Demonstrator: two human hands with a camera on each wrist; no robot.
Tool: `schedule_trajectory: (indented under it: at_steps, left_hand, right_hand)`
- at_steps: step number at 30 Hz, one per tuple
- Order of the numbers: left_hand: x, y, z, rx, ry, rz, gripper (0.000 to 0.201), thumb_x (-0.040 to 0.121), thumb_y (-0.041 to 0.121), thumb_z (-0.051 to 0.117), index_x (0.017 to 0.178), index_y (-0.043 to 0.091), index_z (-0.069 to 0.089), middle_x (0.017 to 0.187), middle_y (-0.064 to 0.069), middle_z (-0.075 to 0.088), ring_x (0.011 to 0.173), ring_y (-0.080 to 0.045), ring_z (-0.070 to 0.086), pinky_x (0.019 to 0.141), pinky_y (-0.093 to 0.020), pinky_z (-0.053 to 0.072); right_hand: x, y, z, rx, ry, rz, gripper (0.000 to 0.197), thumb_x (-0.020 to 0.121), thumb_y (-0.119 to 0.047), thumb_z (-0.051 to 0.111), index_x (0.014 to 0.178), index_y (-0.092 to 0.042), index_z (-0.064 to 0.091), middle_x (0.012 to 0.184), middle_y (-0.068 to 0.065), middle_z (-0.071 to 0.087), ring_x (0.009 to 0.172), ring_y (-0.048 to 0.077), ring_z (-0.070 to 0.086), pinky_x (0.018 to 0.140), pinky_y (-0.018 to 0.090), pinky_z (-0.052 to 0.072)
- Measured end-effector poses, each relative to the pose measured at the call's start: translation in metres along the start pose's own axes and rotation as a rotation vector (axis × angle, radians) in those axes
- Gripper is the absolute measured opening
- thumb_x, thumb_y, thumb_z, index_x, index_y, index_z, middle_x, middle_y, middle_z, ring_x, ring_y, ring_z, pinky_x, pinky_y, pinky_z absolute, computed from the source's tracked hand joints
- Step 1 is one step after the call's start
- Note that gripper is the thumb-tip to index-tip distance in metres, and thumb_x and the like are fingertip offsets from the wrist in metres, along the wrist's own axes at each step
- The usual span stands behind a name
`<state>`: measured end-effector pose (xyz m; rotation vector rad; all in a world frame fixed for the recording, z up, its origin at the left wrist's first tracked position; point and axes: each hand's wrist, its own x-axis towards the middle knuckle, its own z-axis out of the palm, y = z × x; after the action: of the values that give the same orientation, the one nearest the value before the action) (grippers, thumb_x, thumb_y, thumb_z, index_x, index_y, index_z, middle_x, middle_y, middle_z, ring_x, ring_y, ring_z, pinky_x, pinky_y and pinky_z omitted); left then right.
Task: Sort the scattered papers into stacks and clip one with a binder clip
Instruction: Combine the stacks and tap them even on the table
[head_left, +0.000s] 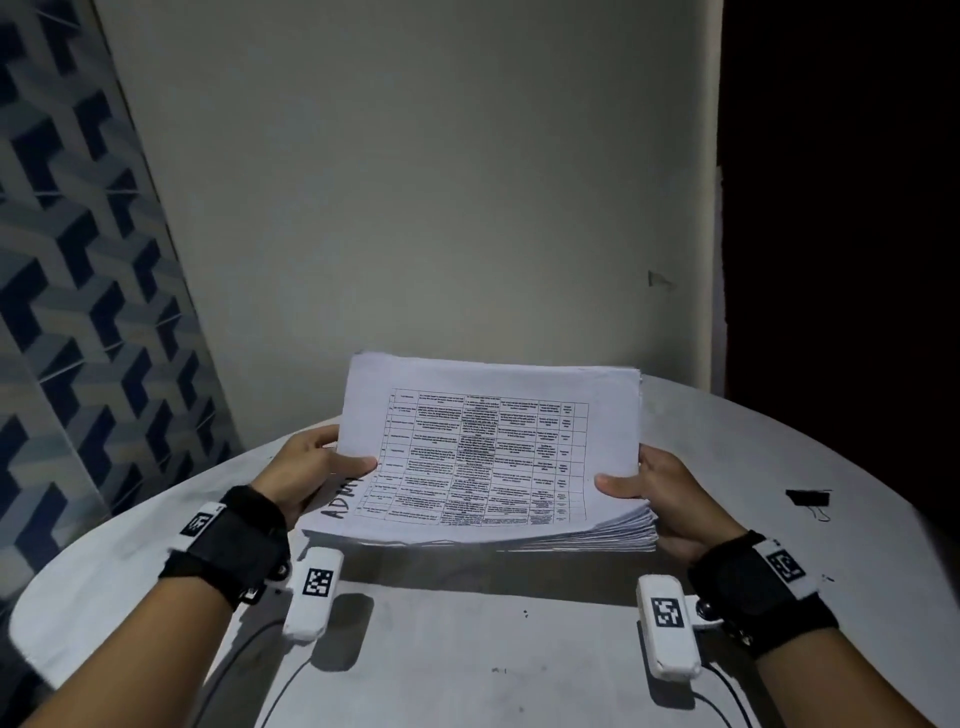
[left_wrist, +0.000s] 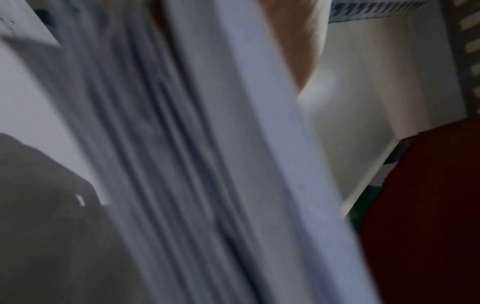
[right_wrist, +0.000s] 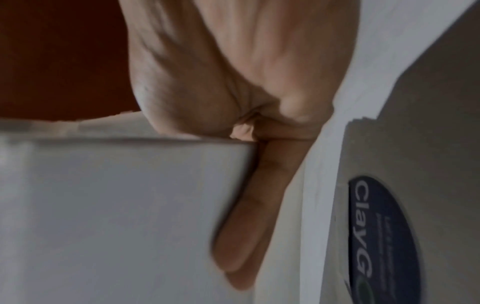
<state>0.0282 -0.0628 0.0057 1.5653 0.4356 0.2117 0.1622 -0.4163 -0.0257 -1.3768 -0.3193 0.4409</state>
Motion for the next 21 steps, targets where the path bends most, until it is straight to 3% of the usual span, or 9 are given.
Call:
schedule_trajectory:
  at_steps: [3, 5, 7, 9, 11, 14, 16, 19, 21]
  left_hand:
    - [-0.002, -0.002, -0.010, -0.085, 0.110, -0.022, 0.040, 0.088, 0.001, 0.069, 0.127, -0.003, 0.059, 0.110, -0.018, 0.076, 0.097, -0.034, 0.072, 0.086, -0.040, 0.056]
    - [-0.012, -0.002, -0.010, -0.284, 0.187, -0.013, 0.040, 0.095, 0.019, 0.064, 0.132, 0.007, 0.056, 0.123, -0.016, 0.070, 0.099, -0.028, 0.067, 0.087, -0.040, 0.054]
    - [-0.026, -0.006, 0.003, -0.520, 0.255, -0.060, 0.049, 0.091, 0.036, 0.066, 0.134, 0.017, 0.048, 0.129, -0.016, 0.061, 0.111, -0.030, 0.061, 0.098, -0.052, 0.049]
    - [-0.037, -0.012, 0.030, -0.649, 0.231, -0.143, 0.064, 0.084, 0.046, 0.072, 0.133, 0.020, 0.041, 0.126, -0.017, 0.054, 0.120, -0.036, 0.057, 0.100, -0.068, 0.043]
    - [-0.047, -0.014, 0.064, -0.679, 0.113, -0.214, 0.059, 0.080, 0.049, 0.074, 0.121, 0.016, 0.046, 0.114, -0.016, 0.056, 0.112, -0.033, 0.061, 0.095, -0.072, 0.045]
    - [-0.044, -0.008, 0.098, -0.720, -0.004, -0.228, 0.028, 0.088, 0.040, 0.069, 0.093, 0.013, 0.065, 0.077, -0.004, 0.065, 0.063, -0.018, 0.046, 0.065, -0.052, 0.063]
    - [-0.036, -0.006, 0.108, -0.718, 0.086, -0.180, 0.030, 0.094, 0.025, 0.064, 0.119, 0.009, 0.068, 0.081, -0.006, 0.071, 0.052, -0.016, 0.052, 0.052, -0.033, 0.059]
    - [-0.029, -0.009, 0.115, -0.683, 0.217, -0.164, 0.033, 0.093, 0.006, 0.063, 0.125, -0.002, 0.062, 0.095, -0.014, 0.072, 0.079, -0.031, 0.070, 0.073, -0.037, 0.056]
    - [-0.030, -0.008, 0.119, -0.682, 0.241, -0.162, 0.027, 0.093, 0.001, 0.062, 0.119, -0.004, 0.063, 0.110, -0.019, 0.070, 0.097, -0.038, 0.070, 0.085, -0.048, 0.058]
  right_hand:
    - [-0.004, 0.007, -0.001, 0.091, 0.029, 0.027, 0.042, 0.090, 0.018, 0.056, 0.130, 0.006, 0.059, 0.125, 0.024, 0.069, 0.114, 0.043, 0.068, 0.103, 0.055, 0.051]
    - [-0.008, 0.010, 0.001, 0.170, 0.089, 0.011, 0.041, 0.090, 0.019, 0.054, 0.128, 0.005, 0.061, 0.122, 0.023, 0.072, 0.110, 0.042, 0.070, 0.095, 0.050, 0.057]
    - [-0.011, 0.013, 0.009, 0.194, 0.194, -0.039, 0.039, 0.091, 0.017, 0.056, 0.126, 0.002, 0.064, 0.118, 0.018, 0.074, 0.108, 0.038, 0.072, 0.090, 0.044, 0.059]
    - [-0.011, 0.018, 0.025, 0.194, 0.307, -0.101, 0.038, 0.090, 0.016, 0.058, 0.123, -0.002, 0.066, 0.117, 0.015, 0.074, 0.107, 0.033, 0.071, 0.086, 0.039, 0.059]
    - [-0.008, 0.028, 0.044, 0.159, 0.413, -0.150, 0.035, 0.088, 0.012, 0.063, 0.115, -0.009, 0.069, 0.119, 0.016, 0.070, 0.104, 0.030, 0.072, 0.082, 0.036, 0.060]
    - [-0.012, 0.038, 0.072, 0.074, 0.503, -0.199, 0.028, 0.085, 0.004, 0.069, 0.106, -0.014, 0.069, 0.111, 0.009, 0.073, 0.095, 0.025, 0.074, 0.088, 0.042, 0.060]
    - [-0.021, 0.040, 0.086, 0.059, 0.528, -0.262, 0.030, 0.086, 0.005, 0.069, 0.110, -0.015, 0.067, 0.100, -0.002, 0.076, 0.094, 0.022, 0.073, 0.089, 0.038, 0.060]
    - [-0.032, 0.040, 0.101, 0.084, 0.548, -0.346, 0.028, 0.089, 0.008, 0.067, 0.108, -0.012, 0.065, 0.098, -0.004, 0.073, 0.095, 0.021, 0.072, 0.077, 0.023, 0.060]
    - [-0.036, 0.043, 0.107, 0.111, 0.546, -0.349, 0.027, 0.090, 0.008, 0.067, 0.098, -0.017, 0.063, 0.098, -0.002, 0.071, 0.093, 0.021, 0.070, 0.079, 0.028, 0.055]
